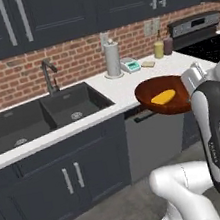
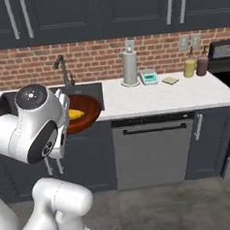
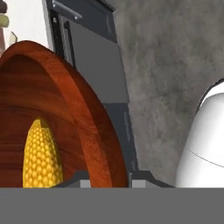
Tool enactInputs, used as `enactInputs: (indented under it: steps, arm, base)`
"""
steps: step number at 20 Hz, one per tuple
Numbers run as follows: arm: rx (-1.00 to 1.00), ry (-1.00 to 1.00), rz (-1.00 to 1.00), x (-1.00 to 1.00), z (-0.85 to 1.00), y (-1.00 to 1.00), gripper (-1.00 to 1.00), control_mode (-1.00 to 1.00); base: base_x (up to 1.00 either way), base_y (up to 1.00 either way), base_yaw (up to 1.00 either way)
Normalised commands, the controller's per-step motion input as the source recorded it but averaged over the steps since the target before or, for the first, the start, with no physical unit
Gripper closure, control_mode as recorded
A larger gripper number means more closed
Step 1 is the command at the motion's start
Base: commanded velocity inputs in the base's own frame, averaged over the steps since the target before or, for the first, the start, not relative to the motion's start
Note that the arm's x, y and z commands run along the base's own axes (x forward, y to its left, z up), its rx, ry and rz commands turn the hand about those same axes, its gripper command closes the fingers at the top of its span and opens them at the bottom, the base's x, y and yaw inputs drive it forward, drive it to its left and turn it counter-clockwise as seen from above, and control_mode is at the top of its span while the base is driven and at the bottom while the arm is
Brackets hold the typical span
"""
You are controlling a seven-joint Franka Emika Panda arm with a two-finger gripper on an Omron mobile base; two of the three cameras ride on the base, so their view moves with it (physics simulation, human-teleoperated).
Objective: Pick the corn from the sink and place it in the bowl. Then pick the bowl and place it in the microwave. Then close the microwave door and press the start button.
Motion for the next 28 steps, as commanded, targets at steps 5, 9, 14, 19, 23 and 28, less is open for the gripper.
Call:
enactInputs:
  steps: [5, 9, 14, 19, 23, 28]
  arm:
    - [0.0, 0.0, 0.0, 0.0, 0.0, 0.0, 1.0, 1.0]
    - [0.0, 0.0, 0.0, 0.0, 0.0, 0.0, 1.0, 1.0]
    - [0.0, 0.0, 0.0, 0.0, 0.0, 0.0, 1.0, 1.0]
    - [0.0, 0.0, 0.0, 0.0, 0.0, 0.0, 1.0, 1.0]
    - [0.0, 0.0, 0.0, 0.0, 0.0, 0.0, 1.0, 1.0]
    - [0.0, 0.0, 0.0, 0.0, 0.0, 0.0, 1.0, 1.0]
  base:
    - [0.0, -0.05, -0.97]
    - [0.0, 0.0, -1.0]
    - [0.0, 0.0, -1.0]
    - [0.05, 0.0, -0.94]
    - [0.8, -0.01, -0.62]
    - [1.0, -0.21, -0.31]
